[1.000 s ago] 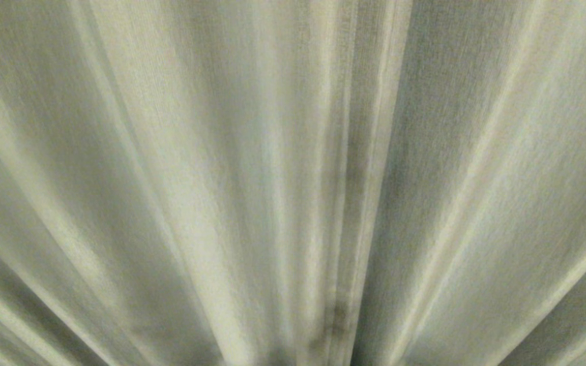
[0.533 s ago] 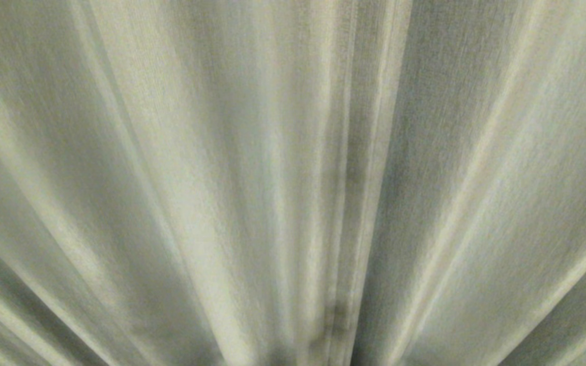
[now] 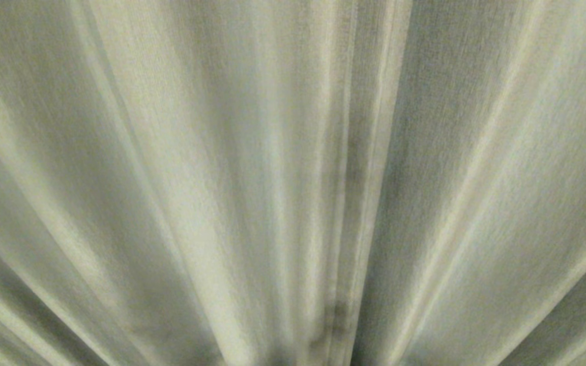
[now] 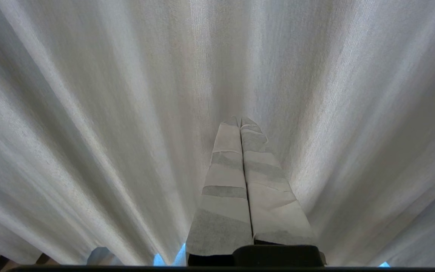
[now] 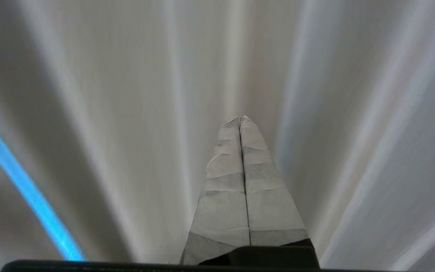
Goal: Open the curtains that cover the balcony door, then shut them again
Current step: Pull the outer curtains open on both sides
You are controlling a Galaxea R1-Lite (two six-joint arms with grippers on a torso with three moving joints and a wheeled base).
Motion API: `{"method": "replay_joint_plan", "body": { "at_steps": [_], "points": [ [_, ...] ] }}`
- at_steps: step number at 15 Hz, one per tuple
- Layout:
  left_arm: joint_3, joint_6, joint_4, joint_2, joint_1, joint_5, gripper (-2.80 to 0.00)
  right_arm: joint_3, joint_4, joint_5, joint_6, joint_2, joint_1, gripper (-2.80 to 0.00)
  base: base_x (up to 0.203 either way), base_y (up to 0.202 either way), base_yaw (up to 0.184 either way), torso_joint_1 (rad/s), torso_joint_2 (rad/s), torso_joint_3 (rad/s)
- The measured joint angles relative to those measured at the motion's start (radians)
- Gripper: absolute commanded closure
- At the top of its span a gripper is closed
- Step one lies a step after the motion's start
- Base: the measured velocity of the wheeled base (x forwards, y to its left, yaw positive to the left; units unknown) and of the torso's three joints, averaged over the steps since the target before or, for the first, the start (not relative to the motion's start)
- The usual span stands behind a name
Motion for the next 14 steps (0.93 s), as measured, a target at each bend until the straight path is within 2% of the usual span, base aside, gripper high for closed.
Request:
{"method": "replay_joint_plan", "body": {
  "at_steps": [4, 5, 11, 14],
  "points": [
    [0.0, 0.0, 0.0, 0.0, 0.0, 0.0, 0.0, -0.212, -0.016, 0.002, 0.014, 0.163, -0.083, 0.0, 0.0, 0.0, 0.0, 0.0, 0.0, 0.0],
    [0.0, 0.0, 0.0, 0.0, 0.0, 0.0, 0.0, -0.248, -0.018, 0.0, 0.024, 0.196, -0.089, -2.8, 0.0, 0.0, 0.0, 0.0, 0.0, 0.0],
    [0.0, 0.0, 0.0, 0.0, 0.0, 0.0, 0.0, -0.31, -0.027, 0.002, 0.035, 0.269, -0.096, -2.8, 0.0, 0.0, 0.0, 0.0, 0.0, 0.0],
    [0.0, 0.0, 0.0, 0.0, 0.0, 0.0, 0.0, -0.31, -0.101, 0.002, 0.036, 0.288, -0.094, -2.8, 0.0, 0.0, 0.0, 0.0, 0.0, 0.0]
  ]
}}
